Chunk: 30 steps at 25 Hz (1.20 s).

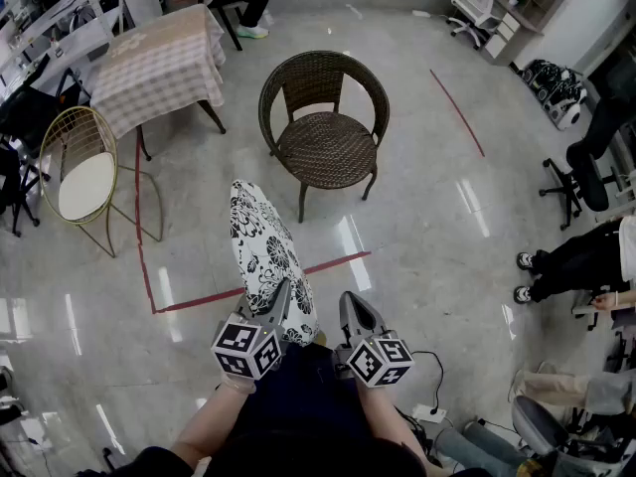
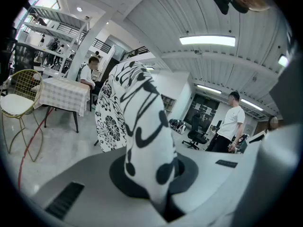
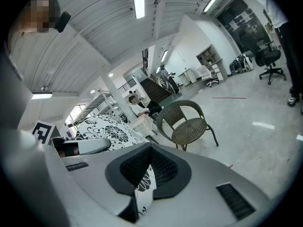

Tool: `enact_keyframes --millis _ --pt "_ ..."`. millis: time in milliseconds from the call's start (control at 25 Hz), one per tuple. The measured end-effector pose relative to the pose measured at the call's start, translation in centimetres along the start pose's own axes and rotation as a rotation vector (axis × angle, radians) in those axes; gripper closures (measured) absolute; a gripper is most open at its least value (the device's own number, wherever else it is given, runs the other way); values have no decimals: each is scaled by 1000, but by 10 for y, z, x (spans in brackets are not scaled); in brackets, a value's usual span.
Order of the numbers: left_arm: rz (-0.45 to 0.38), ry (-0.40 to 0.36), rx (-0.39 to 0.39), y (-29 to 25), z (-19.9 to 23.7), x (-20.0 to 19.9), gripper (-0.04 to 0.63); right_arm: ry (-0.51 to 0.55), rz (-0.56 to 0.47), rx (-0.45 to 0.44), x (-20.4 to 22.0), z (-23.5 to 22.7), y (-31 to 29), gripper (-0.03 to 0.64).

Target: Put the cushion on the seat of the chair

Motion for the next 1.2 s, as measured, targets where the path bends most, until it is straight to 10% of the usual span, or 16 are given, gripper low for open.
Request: enact_keyframes --millis 1200 --pt "14 47 100 26 5 0 569 107 -90 34 1 43 6 591"
Point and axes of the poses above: the fingertips, and each gripper's own axes: y backward along the fingers, z to its left, x out of its underside, the point moved 3 cm from there along y, backward along the fingers, and after that the axes turned 10 degrees about -z, right-handed, at the moved point
